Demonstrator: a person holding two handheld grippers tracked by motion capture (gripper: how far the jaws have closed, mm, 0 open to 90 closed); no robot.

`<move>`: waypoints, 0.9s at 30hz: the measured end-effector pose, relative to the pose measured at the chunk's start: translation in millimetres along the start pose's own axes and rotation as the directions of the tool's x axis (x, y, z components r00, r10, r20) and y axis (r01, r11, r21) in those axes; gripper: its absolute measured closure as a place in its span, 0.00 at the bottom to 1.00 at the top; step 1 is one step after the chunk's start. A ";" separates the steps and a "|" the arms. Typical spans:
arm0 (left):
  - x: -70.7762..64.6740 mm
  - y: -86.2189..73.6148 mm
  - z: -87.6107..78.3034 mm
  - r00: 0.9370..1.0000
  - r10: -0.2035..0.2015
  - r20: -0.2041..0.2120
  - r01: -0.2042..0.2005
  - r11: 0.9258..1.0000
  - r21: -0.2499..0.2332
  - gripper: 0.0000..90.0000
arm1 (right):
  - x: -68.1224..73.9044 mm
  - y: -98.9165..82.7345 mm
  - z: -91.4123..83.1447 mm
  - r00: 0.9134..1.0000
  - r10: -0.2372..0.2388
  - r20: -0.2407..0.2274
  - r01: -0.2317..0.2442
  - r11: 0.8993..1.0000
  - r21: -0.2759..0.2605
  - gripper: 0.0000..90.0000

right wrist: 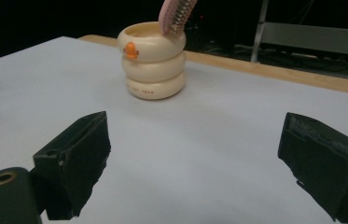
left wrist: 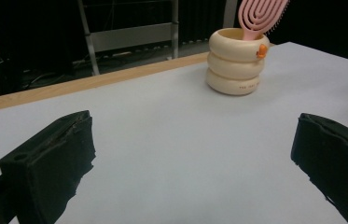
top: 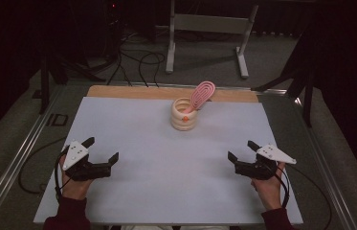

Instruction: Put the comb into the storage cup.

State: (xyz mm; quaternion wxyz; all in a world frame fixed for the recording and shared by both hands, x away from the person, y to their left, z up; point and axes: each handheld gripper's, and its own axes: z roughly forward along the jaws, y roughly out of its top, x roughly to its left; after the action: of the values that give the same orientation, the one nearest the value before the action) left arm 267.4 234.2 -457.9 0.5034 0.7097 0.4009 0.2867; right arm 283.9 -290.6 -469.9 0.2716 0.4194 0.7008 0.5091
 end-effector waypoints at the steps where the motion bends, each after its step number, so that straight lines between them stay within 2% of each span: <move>1: -0.3 0.2 -0.1 1.000 0.002 0.003 -0.002 1.000 -0.001 0.00 | -0.5 -0.5 -1.5 1.000 0.003 0.006 -0.003 1.000 -0.008 0.10; 7: 1.6 -0.8 -1.8 1.000 0.003 0.007 -0.003 1.000 -0.007 0.00 | 0.3 -3.3 -8.5 1.000 -0.013 0.024 0.014 0.999 -0.035 0.10; 14: 3.4 -3.6 -3.7 1.000 0.000 -0.004 0.000 1.000 -0.001 0.00 | 0.2 -6.3 -7.7 1.000 -0.024 0.014 0.024 0.999 -0.022 0.10; 27: 7.4 -7.4 -7.4 1.000 -0.007 -0.009 0.007 1.000 0.002 0.00 | 0.6 -5.8 -6.8 1.000 -0.017 0.003 0.018 1.000 -0.020 0.10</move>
State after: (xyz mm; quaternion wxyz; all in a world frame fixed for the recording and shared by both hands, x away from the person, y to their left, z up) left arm 263.1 245.3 -462.5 0.5018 0.7076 0.4060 0.2875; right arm 276.3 -294.1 -473.1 0.2811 0.4112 0.6991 0.5130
